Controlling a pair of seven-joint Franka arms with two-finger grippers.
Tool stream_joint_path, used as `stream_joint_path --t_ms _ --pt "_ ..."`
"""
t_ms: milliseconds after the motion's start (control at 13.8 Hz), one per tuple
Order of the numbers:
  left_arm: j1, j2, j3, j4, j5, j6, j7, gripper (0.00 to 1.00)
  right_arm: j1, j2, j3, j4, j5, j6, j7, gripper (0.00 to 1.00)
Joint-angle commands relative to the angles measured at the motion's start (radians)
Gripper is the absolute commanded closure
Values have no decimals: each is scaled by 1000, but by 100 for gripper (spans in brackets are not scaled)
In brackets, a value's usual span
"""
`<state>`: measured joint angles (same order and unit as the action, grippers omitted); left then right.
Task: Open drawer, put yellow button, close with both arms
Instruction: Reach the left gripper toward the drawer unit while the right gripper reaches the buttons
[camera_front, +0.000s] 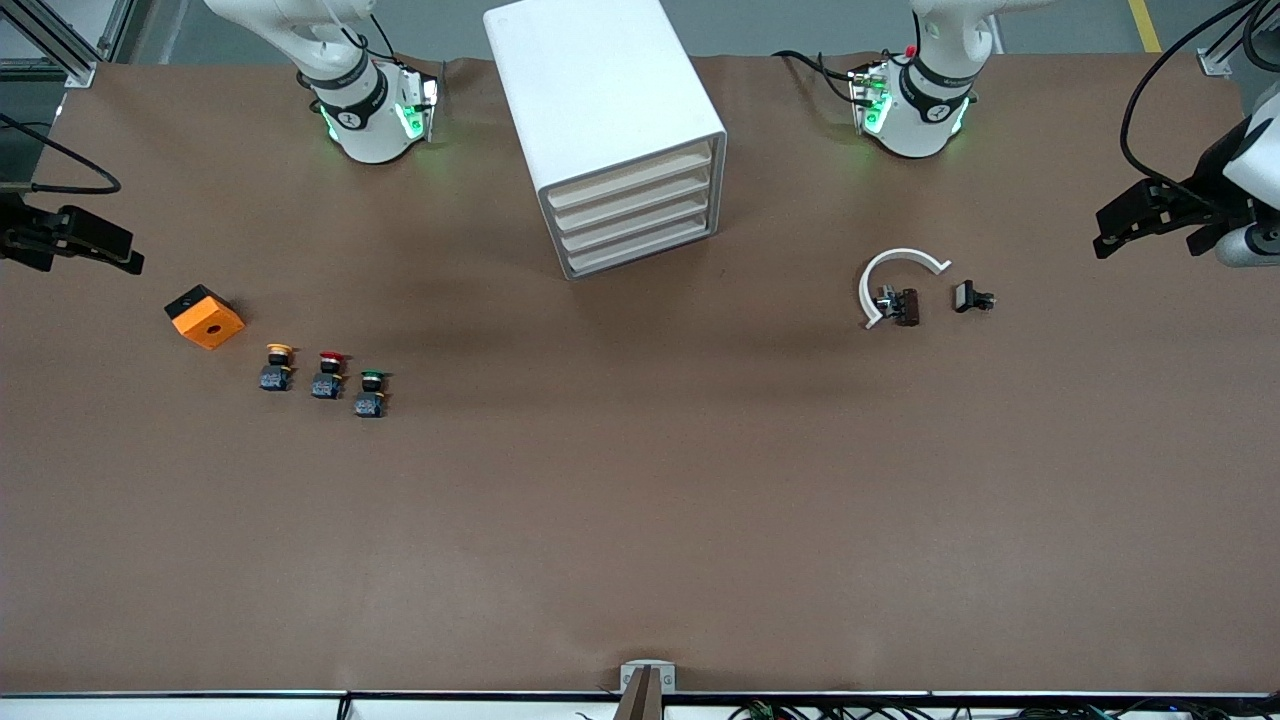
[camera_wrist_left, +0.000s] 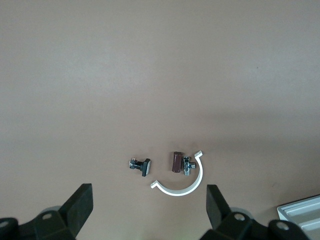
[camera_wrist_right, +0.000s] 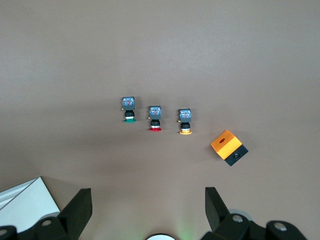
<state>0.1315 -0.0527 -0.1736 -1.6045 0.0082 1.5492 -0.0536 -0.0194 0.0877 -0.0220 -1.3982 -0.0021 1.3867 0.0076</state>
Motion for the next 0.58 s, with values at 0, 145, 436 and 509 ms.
stream_joint_path --t_ms 0,145,436,509 --pt "7 8 -1 23 -14 -33 0 0 -25 7 17 24 -4 -11 -9 0" --pt "4 13 0 21 -4 -40 0 0 -25 7 16 33 -4 -11 -11 0" --pt "28 85 2 20 -1 -40 6 0 -24 7 17 34 -18 -14 -9 0" --pt "40 117 0 26 -1 -40 6 0 -24 7 17 34 -18 -12 -9 0"
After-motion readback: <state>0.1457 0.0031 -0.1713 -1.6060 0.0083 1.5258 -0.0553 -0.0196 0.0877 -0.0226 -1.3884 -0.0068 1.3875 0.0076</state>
